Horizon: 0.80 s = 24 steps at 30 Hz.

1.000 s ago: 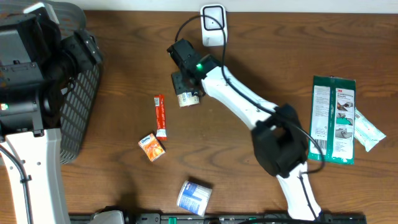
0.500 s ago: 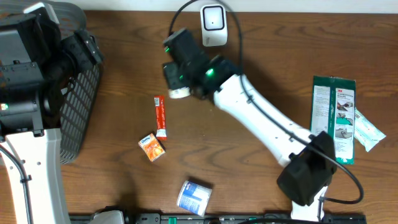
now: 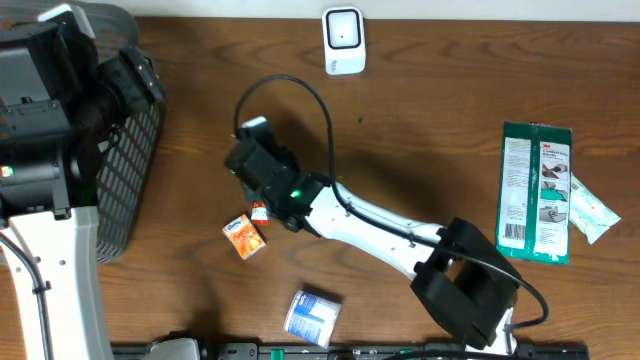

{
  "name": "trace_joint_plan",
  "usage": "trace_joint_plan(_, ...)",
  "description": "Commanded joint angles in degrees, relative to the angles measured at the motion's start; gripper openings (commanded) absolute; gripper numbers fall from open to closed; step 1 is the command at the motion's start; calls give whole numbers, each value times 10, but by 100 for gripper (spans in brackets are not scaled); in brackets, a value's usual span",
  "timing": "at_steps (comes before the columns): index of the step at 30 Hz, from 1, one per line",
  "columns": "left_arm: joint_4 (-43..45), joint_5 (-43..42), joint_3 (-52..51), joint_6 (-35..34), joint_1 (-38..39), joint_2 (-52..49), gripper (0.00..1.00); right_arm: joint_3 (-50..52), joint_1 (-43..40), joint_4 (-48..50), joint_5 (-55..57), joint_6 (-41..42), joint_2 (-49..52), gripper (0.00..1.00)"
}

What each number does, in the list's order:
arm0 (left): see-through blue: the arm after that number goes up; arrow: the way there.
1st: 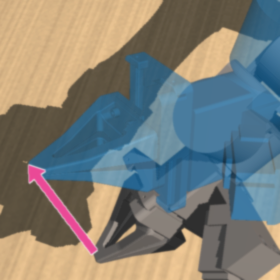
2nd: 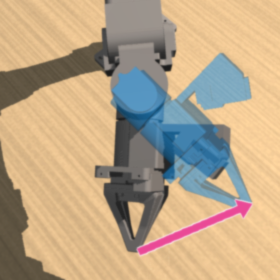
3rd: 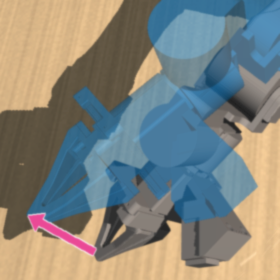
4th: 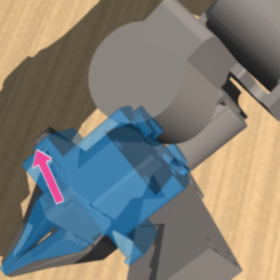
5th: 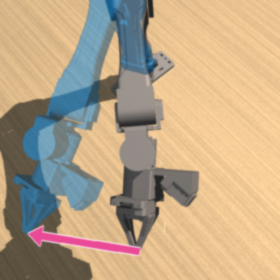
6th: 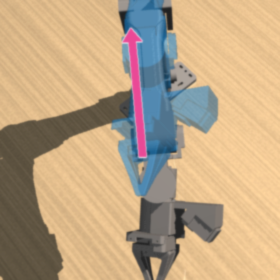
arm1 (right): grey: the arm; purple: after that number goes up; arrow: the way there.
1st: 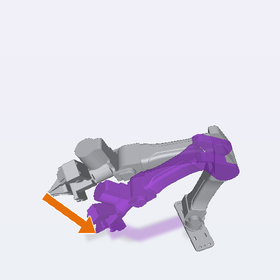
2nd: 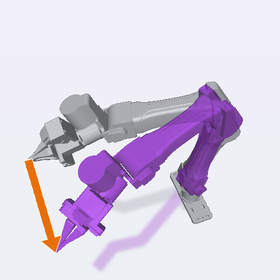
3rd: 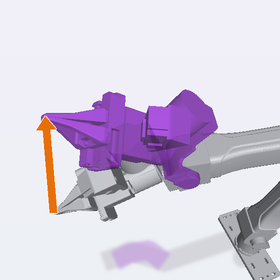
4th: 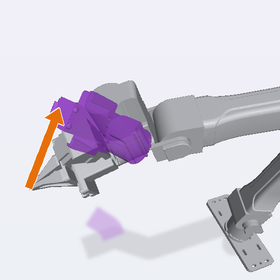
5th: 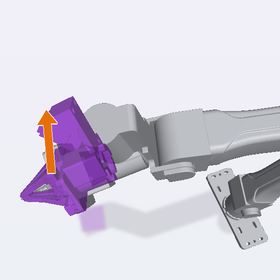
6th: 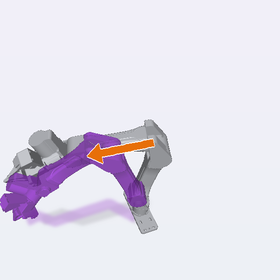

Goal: Scan the item barcode

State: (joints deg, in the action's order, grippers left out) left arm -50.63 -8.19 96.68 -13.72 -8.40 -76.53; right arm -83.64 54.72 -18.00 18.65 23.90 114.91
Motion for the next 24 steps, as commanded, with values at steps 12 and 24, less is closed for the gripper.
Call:
trace_joint_plan(12,1,3,2,-1,-2,-3,83,78,-10,76,20,14,-71,33)
trace_joint_plan(24,0,3,2,-1,-2,-3,83,349,-51,439,-53,13,-182,24)
